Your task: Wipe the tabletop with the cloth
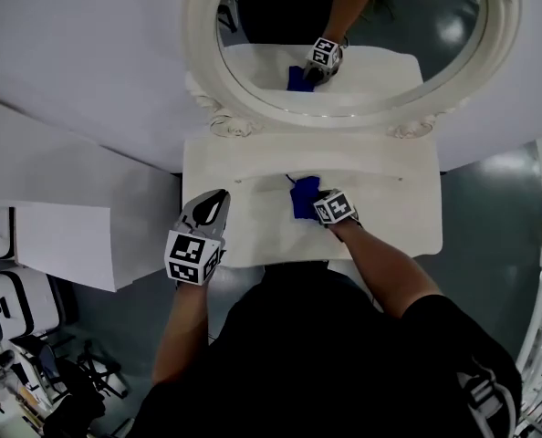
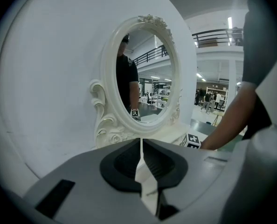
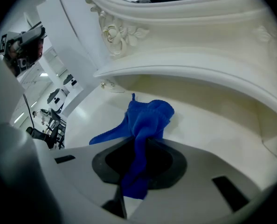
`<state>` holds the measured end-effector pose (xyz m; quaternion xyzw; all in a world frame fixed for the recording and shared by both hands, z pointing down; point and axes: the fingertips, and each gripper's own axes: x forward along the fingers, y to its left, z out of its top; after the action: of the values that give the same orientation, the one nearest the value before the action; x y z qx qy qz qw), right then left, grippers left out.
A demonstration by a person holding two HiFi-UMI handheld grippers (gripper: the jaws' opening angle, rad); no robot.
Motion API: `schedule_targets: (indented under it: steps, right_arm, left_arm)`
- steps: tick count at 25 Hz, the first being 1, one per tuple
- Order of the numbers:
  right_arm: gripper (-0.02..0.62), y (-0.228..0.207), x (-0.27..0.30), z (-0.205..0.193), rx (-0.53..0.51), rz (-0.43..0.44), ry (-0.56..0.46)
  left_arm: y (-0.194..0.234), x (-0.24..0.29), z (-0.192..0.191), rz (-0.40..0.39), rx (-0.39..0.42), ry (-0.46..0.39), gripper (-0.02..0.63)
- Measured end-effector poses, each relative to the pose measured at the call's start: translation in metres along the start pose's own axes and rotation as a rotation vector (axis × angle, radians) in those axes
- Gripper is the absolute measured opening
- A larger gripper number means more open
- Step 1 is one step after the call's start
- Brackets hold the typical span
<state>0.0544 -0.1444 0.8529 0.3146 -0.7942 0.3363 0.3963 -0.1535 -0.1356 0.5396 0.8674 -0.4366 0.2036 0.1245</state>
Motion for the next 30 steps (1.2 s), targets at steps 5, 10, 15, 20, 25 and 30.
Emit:
schedule_targets:
  steps: [5, 10, 15, 20, 25, 30]
  right_arm:
    - [0.06, -0.046, -0.032, -0.035, 0.073, -0.049, -0.001]
    - [0.06, -0.106, -0.07, -0.065, 0.146, -0.127, -0.014]
    - [0.06, -0.159, -0.111, -0.103, 0.233, -0.204, -0.024]
    - [0.06, -0.207, -0.148, -0.143, 0.326, -0.274, -0.034]
    - [0.06, -0.246, -0.18, -0.179, 0.399, -0.34, -0.03]
    - [0.061, -0.277, -0.208, -0.208, 0.472, -0.394, -0.027]
  left_arm:
    - [-0.028, 0.027, 0.013, -0.053, 0.033, 0.001, 0.021]
    - [-0.053, 0.056, 0.024, -0.1, 0.05, 0.001, 0.021]
    - [-0.078, 0.078, 0.031, -0.145, 0.069, 0.008, 0.021]
    - [-0.102, 0.098, 0.035, -0.181, 0.084, 0.019, 0.021]
    - [-0.121, 0.114, 0.039, -0.212, 0.102, 0.027, 0.021]
    - [-0.137, 0.124, 0.043, -0.233, 0.114, 0.035, 0.021]
